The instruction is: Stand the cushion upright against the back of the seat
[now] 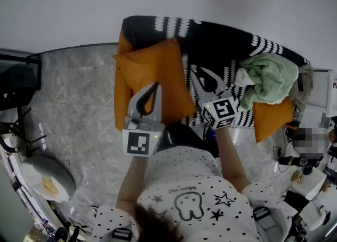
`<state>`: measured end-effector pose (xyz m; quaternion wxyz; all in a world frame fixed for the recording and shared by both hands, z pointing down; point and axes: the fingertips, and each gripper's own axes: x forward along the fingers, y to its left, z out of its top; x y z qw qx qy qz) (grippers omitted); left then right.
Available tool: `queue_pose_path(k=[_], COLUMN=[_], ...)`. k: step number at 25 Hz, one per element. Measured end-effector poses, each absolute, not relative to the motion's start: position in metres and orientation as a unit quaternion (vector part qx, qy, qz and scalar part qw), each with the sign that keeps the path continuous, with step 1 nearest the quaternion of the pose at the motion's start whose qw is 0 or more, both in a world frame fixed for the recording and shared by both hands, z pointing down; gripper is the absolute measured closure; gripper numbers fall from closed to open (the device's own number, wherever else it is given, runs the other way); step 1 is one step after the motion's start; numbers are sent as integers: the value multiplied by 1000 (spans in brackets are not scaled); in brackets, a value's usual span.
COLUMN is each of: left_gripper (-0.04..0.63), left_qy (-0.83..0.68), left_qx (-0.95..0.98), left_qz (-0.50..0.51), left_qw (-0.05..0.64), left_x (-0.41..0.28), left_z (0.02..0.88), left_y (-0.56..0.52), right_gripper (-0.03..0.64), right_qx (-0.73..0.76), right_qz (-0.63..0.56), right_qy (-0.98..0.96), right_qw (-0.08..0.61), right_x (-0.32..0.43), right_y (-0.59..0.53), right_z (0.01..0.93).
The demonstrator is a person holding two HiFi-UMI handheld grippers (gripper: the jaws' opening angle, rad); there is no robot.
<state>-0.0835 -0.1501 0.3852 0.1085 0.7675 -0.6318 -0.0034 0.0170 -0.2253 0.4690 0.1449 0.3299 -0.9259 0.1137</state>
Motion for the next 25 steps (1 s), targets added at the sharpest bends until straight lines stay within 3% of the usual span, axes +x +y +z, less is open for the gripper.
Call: queue_pose_path(k=[18, 25], left_gripper=[604, 604], left_qy=[-655, -664], left_qx=[742, 731], left_qz=[-16, -29], left_qw=[141, 156], left_x=[-110, -117], left_z=[445, 478], left_y=[-216, -231], right_gripper=[476, 471], right_qx=[301, 304], right_qz=[159, 183], right_qy=[-911, -905], right_qw=[234, 236], right_x=[-35, -41], right_y=[-329, -345], right_z=[620, 676])
